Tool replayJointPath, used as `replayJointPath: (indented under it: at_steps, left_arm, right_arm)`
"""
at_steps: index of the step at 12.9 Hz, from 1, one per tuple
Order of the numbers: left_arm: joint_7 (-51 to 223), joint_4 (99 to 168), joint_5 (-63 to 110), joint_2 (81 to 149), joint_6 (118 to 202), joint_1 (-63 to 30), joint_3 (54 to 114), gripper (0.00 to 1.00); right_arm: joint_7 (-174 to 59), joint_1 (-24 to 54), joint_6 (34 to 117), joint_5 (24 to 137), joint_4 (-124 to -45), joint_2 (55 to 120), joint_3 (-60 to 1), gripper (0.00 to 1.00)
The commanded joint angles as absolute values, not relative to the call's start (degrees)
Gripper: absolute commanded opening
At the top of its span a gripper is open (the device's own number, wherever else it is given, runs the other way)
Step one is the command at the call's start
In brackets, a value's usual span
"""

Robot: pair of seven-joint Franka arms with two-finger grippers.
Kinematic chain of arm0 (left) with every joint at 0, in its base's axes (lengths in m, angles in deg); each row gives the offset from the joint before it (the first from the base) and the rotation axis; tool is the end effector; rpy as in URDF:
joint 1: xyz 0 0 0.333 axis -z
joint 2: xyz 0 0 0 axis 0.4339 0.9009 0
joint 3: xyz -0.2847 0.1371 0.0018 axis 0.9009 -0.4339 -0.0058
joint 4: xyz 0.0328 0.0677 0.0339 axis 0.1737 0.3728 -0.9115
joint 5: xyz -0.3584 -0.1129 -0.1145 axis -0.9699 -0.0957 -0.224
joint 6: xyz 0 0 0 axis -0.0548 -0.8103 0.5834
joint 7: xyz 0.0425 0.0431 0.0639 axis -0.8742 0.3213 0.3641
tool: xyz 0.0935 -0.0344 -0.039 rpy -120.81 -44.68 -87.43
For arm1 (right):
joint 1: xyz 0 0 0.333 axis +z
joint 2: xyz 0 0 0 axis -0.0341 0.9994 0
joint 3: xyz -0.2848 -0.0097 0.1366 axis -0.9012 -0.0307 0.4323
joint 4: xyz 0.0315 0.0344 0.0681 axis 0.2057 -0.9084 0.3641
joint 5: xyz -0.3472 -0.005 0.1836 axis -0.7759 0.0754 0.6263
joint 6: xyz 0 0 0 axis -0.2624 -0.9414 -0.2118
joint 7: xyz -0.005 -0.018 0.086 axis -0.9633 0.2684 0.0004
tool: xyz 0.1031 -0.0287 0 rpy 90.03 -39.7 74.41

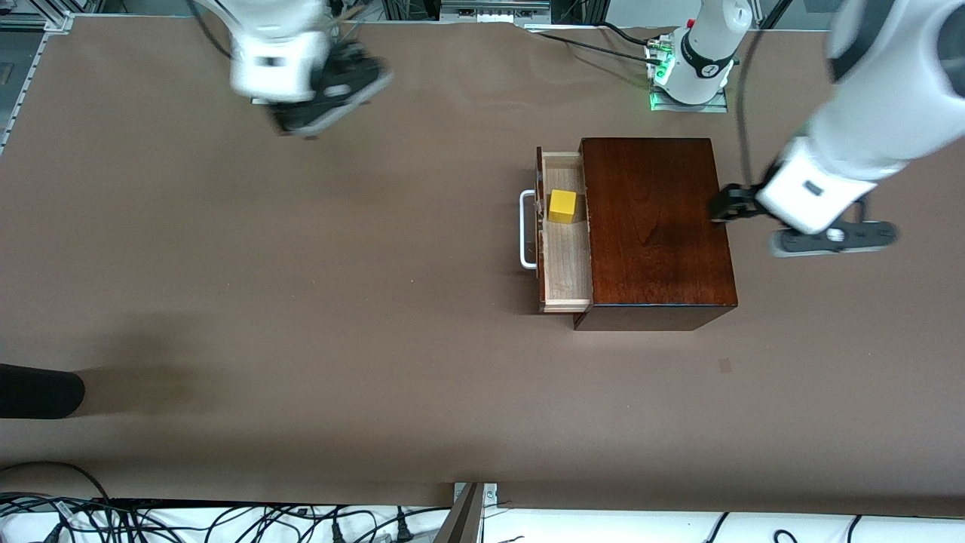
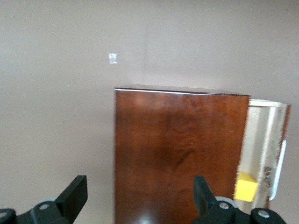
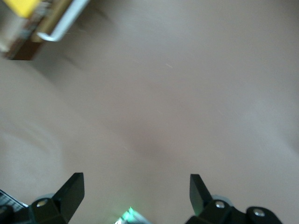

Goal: Open drawer, take yellow block, close drawer

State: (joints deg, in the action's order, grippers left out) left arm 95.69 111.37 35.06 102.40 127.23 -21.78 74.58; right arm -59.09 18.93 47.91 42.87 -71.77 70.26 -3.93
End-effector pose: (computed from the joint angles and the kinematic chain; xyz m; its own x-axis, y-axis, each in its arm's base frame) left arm 0.5992 -0.1196 0.5897 0.9941 0.0602 -0.0905 0.0571 -0.9977 -0.0369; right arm 0.4462 0.3694 0.5961 0.7147 0.6959 -0.0710 0.6960 -0.7175 -0.0263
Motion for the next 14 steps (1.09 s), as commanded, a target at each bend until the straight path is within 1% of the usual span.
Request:
replayJointPath:
  at_steps: [1, 2, 3, 4, 5, 7, 9, 10, 12, 14]
  left_arm:
    - [87.43, 117.38, 31.36, 98.02, 128.25, -19.4, 66.45, 1.0]
    - [84.62, 118.08, 31.36, 97.5, 128.86, -18.34, 63.72, 1.0]
    - [82.25, 119.13, 31.36, 96.27, 130.0, -18.33, 62.56, 1.0]
    - [80.92, 120.36, 31.44, 95.3, 131.05, -18.86, 62.2, 1.0]
    - [79.95, 121.76, 31.44, 94.51, 131.15, -19.73, 62.03, 1.0]
    - [77.4, 122.48, 31.09, 93.1, 131.15, -22.71, 62.2, 1.0]
    - [76.16, 123.79, 29.51, 91.87, 131.15, -24.05, 62.29, 1.0]
    - [76.07, 124.41, 29.51, 91.0, 131.15, -24.05, 62.2, 1.0]
    - [75.98, 127.73, 29.51, 88.1, 131.32, -24.05, 62.2, 1.0]
    - [76.07, 130.91, 29.6, 85.72, 133.95, -24.05, 62.2, 1.0]
  right_arm:
    - [-54.12, 25.45, 56.37, 43.08, -70.31, 76.84, -4.48, 1.0]
    - [-50.7, 26.95, 60.41, 43.08, -70.3, 79.04, -4.48, 1.0]
    - [-49.27, 28.79, 63.24, 42.82, -70.3, 81.06, -4.48, 1.0]
    - [-49.34, 30.29, 65.88, 42.73, -69.96, 83.61, -4.48, 1.0]
    - [-49.35, 32.91, 67.38, 42.12, -67.95, 86.42, -4.48, 1.0]
    - [-49.96, 38.97, 66.96, 36.52, -59.45, 94.4, -4.74, 1.0]
    - [-49.96, 42.24, 66.69, 34.48, -51.18, 101.62, -5.01, 1.0]
    - [-50.05, 43.91, 67.22, 33.34, -48.45, 104.26, -5.09, 1.0]
    - [-49.96, 46.29, 68.71, 30.79, -44.74, 108.14, -5.97, 1.0]
    - [-49.79, 46.82, 70.64, 29.47, -44.38, 109.73, -6.06, 1.0]
